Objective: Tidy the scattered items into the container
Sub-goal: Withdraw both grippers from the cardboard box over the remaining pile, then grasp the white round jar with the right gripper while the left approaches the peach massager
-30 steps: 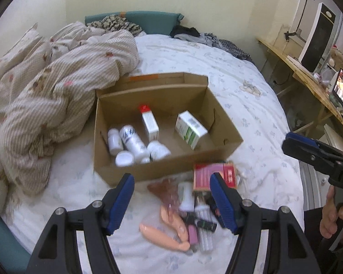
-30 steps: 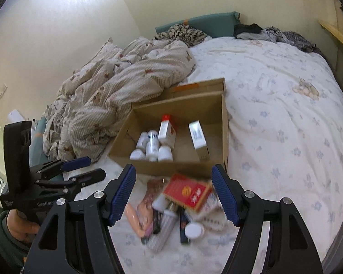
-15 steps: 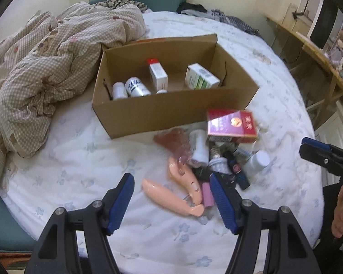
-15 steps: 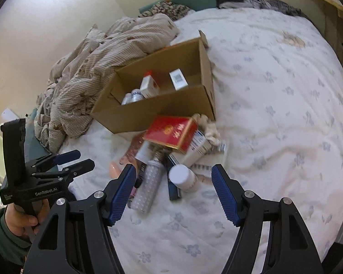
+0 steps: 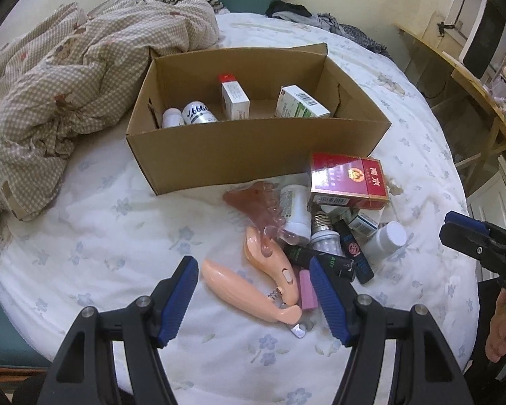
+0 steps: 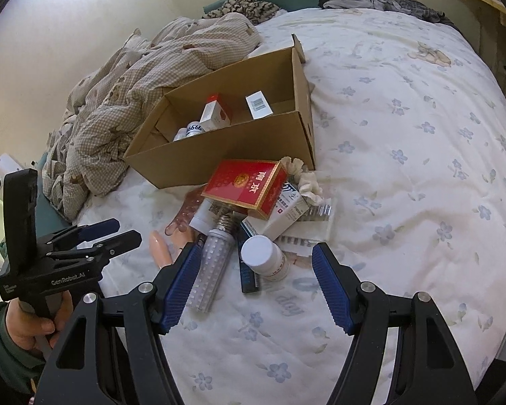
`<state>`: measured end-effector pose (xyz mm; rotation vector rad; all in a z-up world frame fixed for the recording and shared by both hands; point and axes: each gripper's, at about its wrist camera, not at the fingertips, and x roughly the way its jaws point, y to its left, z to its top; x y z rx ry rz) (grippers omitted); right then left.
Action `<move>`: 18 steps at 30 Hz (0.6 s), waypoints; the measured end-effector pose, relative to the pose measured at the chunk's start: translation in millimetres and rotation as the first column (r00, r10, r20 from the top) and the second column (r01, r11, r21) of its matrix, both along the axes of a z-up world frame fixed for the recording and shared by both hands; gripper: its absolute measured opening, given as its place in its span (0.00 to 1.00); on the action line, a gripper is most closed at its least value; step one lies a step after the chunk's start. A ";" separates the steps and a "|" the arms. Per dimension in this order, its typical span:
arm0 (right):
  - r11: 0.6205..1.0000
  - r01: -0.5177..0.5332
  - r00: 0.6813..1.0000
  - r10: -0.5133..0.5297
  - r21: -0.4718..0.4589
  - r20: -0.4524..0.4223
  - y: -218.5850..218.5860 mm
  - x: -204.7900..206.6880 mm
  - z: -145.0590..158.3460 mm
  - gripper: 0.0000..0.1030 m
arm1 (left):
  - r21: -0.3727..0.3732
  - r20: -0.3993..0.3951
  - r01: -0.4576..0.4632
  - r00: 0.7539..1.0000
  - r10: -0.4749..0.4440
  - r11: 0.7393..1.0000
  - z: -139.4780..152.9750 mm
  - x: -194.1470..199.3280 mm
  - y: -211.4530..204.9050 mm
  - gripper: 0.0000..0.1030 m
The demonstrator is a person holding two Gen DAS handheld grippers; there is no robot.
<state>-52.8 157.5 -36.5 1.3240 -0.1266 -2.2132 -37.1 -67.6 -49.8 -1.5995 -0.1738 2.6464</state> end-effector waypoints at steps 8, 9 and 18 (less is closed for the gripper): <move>0.996 0.087 0.996 -0.087 0.005 0.003 13.5 -12.5 -0.8 0.71 | 0.069 0.025 -0.044 0.999 0.042 0.997 -7.3 -5.2 -11.7 0.67; 0.992 0.130 0.991 -0.130 0.007 0.016 21.9 -16.4 -3.0 0.71 | 0.084 0.027 -0.055 0.998 0.053 0.995 -7.8 -5.4 -14.9 0.67; 0.980 0.194 0.971 -0.188 -0.030 0.149 38.8 -32.4 -26.6 0.69 | 0.234 0.073 -0.199 0.980 0.187 0.952 -14.2 -5.9 -52.7 0.67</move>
